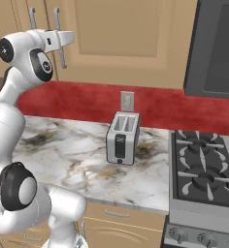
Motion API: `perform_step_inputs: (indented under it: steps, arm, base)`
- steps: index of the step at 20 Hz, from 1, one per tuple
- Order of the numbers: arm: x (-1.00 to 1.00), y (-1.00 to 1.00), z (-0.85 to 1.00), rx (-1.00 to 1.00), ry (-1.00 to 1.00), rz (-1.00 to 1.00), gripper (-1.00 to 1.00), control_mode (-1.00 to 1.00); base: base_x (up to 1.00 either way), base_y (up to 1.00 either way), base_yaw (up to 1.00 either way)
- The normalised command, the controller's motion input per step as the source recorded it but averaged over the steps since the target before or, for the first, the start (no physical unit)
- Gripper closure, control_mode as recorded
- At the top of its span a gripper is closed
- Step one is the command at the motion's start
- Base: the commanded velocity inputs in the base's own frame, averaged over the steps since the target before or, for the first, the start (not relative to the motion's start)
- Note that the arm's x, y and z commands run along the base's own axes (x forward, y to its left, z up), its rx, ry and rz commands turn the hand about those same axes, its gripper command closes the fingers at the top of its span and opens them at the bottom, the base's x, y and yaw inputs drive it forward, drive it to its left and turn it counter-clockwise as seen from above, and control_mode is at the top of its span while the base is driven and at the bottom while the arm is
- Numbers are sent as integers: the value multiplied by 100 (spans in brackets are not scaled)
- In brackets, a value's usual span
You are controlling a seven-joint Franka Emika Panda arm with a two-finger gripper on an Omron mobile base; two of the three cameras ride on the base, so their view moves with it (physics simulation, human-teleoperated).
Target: The dining table condiment station is running low on condiment bottle. Refill the condiment station by opening the cabinet and taking the condiment bottle from the cabinet and placing it on the dining table.
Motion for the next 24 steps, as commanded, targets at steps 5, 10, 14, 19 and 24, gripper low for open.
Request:
perform_step_inputs:
  steps: [5,10,14,19,24]
  arm:
    - [27,0,0,0,2,-1,100,-100]
    - [3,0,0,0,4,0,100,-100]
    - [30,-2,-16,0,2,0,100,-100]
    - [34,-20,-25,3,1,3,100,-100]
    - [27,-4,-12,0,1,3,100,-100]
  base:
    - [0,0,0]
    - [0,0,0]
    - [0,0,0]
    - [0,0,0]
    - [0,0,0]
